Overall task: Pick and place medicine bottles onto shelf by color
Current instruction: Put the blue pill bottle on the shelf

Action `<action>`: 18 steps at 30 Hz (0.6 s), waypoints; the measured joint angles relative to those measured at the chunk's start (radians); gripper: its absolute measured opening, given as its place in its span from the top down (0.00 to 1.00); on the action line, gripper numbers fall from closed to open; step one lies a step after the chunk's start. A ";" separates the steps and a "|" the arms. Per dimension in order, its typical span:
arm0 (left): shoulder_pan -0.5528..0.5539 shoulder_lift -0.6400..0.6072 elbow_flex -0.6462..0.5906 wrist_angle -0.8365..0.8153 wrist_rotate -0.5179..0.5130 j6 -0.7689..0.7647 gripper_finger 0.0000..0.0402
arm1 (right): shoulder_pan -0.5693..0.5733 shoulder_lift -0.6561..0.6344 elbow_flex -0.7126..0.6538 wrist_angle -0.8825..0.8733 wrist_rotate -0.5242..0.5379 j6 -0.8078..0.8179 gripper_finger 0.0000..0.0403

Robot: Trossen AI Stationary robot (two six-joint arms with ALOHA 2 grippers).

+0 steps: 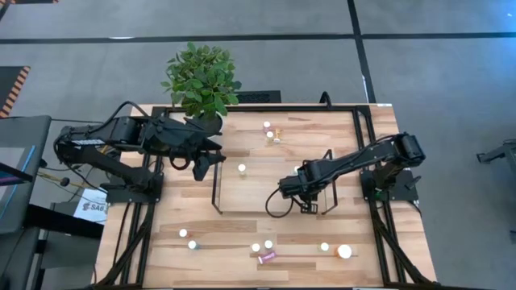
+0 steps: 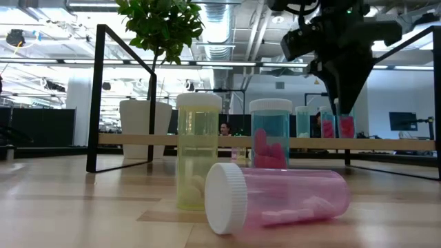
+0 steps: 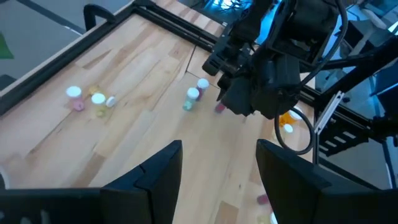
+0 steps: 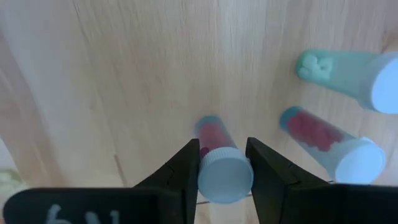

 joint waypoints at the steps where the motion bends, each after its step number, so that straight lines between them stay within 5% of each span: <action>1: -0.002 0.000 0.000 0.000 -0.002 0.000 0.52 | -0.003 0.000 -0.003 0.001 0.001 -0.003 0.68; 18: -0.003 0.000 0.000 -0.005 -0.015 0.008 0.52 | -0.080 -0.015 -0.007 0.114 0.025 -0.040 0.68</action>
